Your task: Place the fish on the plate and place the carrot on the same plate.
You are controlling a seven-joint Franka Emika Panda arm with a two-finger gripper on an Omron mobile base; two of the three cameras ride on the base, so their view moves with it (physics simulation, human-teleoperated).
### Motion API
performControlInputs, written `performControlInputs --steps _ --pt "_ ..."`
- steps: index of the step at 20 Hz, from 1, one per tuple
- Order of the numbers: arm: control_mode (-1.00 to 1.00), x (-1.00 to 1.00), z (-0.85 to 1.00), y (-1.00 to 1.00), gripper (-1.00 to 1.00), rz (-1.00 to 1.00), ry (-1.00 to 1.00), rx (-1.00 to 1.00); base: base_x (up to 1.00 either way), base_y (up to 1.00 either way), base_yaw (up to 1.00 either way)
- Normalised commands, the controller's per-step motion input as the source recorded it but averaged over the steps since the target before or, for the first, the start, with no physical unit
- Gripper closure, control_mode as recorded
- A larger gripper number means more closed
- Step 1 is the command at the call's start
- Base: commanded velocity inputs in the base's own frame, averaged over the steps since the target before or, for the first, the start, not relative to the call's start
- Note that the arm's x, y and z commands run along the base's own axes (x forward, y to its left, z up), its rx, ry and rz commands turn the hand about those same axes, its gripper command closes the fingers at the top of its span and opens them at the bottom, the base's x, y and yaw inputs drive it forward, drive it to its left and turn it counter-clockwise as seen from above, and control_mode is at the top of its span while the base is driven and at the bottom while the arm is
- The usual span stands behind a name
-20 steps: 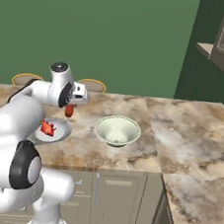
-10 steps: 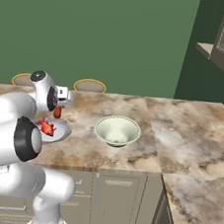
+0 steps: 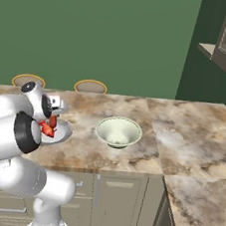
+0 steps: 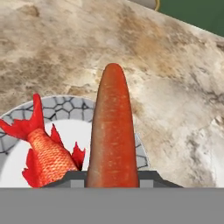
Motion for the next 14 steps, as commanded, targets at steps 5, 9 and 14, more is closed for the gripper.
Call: performControlInputs --steps 5,9,14 --pt "-1.00 0.00 -0.01 0.00 1.00 0.04 0.30 0.00 0.00 0.00 0.00" --pt "-1.00 0.09 0.00 0.00 1.00 0.11 0.35 0.00 0.00 0.00 0.00" --pt "-1.00 0.00 -0.07 0.00 1.00 0.02 0.04 0.00 0.00 0.00 0.00"
